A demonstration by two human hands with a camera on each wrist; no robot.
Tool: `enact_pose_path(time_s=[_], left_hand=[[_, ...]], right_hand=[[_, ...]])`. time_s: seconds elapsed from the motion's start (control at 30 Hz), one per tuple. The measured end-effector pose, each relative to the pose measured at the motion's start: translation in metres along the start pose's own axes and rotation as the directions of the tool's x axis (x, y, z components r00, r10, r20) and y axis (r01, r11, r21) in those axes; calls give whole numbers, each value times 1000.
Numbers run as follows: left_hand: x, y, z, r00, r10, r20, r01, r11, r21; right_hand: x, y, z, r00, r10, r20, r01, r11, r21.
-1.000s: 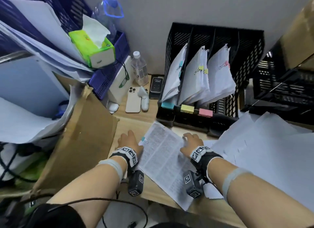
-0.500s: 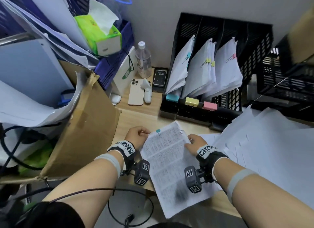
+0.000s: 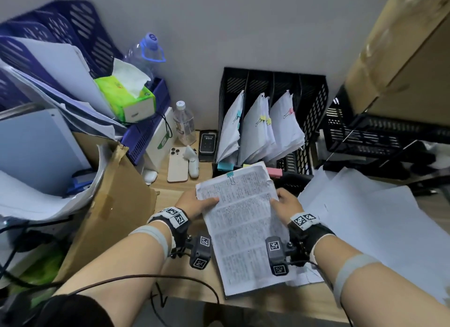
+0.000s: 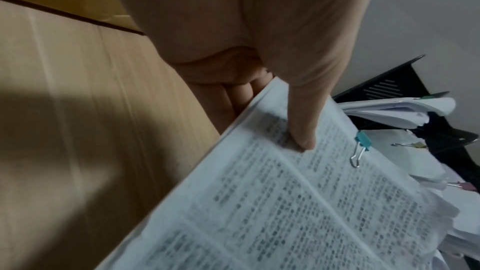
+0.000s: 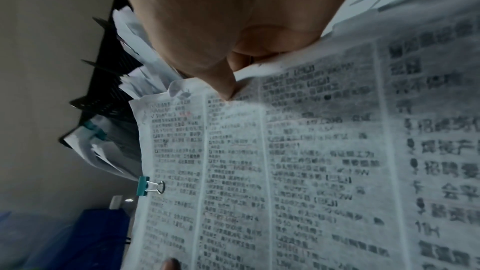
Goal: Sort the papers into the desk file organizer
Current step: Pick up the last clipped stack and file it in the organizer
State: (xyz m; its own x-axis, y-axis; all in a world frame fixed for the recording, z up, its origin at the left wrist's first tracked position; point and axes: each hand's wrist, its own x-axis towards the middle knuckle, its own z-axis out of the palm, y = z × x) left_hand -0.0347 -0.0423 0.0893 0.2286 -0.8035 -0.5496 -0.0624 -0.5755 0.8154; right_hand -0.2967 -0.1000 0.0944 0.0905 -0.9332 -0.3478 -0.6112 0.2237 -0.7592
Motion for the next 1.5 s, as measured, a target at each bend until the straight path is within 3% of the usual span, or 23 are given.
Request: enact_pose_path(time_s=[0.17,0.3,0.4,0.47,0.53,0.6,0.67,0.73,0.8,0.87,0.97,1.03,1.17,1.27,1.5], left_hand=[[-18,28,7,985,69,158,-58,996,-75],[-26,55,12,966,165,201,-172,985,17],[-26,85,17,925,348,149,-372,911,180],[-26,105,22,891,445,90,-450,842,297],[-23,118,28,850,521,77,-493,735,466],[-29,126,39,810,566,150,-531,603,595],[-32,127,50,759,602,248,-621,555,554],[-31,127,54,719,599,352,-693,586,419],[-18,124,53,732,576,365,-681,631,370],[-1,120,49,782,554,286,-617,623,482],[10,121,48,832,532,156,-428,437,791],[14,126,49,853,513,97,-310,350,884],[26,137,47,920,390,-34,-158,449,879],[37,142,38,915,387,-112,-117,523,844],[43,157,21,847,503,-173,-147,533,833]], right_hand=[[3,-34,-23,992,-90,-87,103,981,163],[6,-74,-42,942,-190,-276,250,947,202],[2,-102,-50,896,-214,-389,237,972,10],[-3,-118,-49,909,-272,-316,240,961,-136],[-12,-135,-44,967,-239,-89,238,971,-25],[-20,-147,-38,977,-199,73,191,975,111],[-19,-152,-40,986,-157,55,146,976,164],[-11,-148,-47,997,-78,-27,82,984,160],[-3,-140,-58,995,-72,-75,77,994,72],[0,-135,-68,990,-112,-89,112,994,-5],[-1,-138,-79,978,-207,-40,205,978,-39],[-1,-145,-82,961,-277,-13,277,960,-39],[2,-162,-89,936,-352,12,352,936,24],[7,-179,-94,920,-391,11,388,917,88],[35,-222,-92,893,-445,-75,450,889,85]])
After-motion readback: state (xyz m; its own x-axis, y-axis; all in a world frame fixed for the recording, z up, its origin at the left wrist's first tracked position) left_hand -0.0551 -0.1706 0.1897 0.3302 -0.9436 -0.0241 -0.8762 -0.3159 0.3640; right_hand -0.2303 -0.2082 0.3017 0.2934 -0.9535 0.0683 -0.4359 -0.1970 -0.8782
